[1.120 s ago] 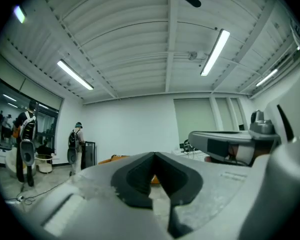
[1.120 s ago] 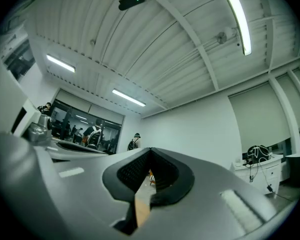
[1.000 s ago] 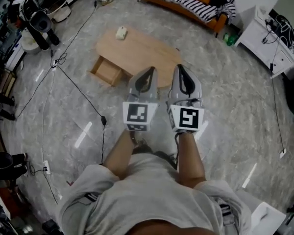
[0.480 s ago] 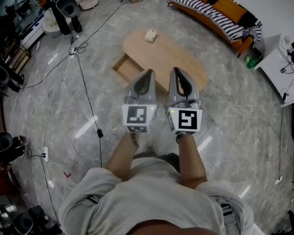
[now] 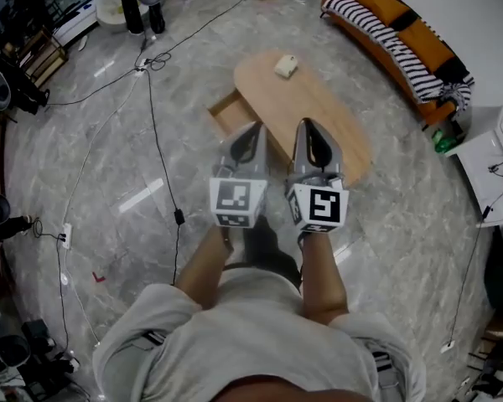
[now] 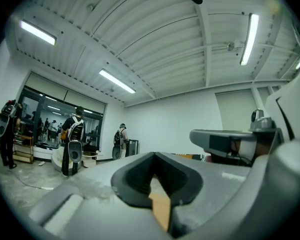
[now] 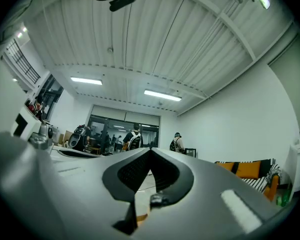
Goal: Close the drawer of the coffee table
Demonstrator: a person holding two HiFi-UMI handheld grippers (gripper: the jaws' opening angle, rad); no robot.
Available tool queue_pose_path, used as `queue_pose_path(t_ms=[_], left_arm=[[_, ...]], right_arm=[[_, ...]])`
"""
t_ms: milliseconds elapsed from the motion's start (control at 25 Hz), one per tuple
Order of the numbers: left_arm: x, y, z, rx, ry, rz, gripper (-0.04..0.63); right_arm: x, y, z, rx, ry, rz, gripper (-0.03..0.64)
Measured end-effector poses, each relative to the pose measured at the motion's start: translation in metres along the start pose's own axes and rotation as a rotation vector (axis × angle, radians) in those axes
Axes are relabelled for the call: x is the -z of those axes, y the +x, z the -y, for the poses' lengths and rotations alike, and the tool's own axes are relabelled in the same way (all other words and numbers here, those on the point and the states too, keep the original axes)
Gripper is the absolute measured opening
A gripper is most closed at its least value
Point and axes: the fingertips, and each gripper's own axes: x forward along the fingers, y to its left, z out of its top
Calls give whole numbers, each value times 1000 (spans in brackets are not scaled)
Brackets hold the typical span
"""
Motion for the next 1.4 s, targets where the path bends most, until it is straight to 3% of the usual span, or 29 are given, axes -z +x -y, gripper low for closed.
queue_pose_path(t_ms=[240,520,800,1080,1240,1400], left_arm=[[10,56,-89,-75,49,-15,20],[19,139,-176,-154,28,-36,20],[32,211,-231,-174,-3,-54,20],[40,256,-309,-210,16,-85,20],[48,282,-346,-161,33,-101,20],[62,329,-370,17,40,-110,20]], right_arm=[[25,105,-23,-66,25,20,6],[48,229,-32,-166,8,6,6],[68,318,-10,-158,-1,9,6],[92,378,-1,-101,19,-14,6],[104,413,-11,-54,15,-18,6],[127,445,-9,101,-6,-39,6]])
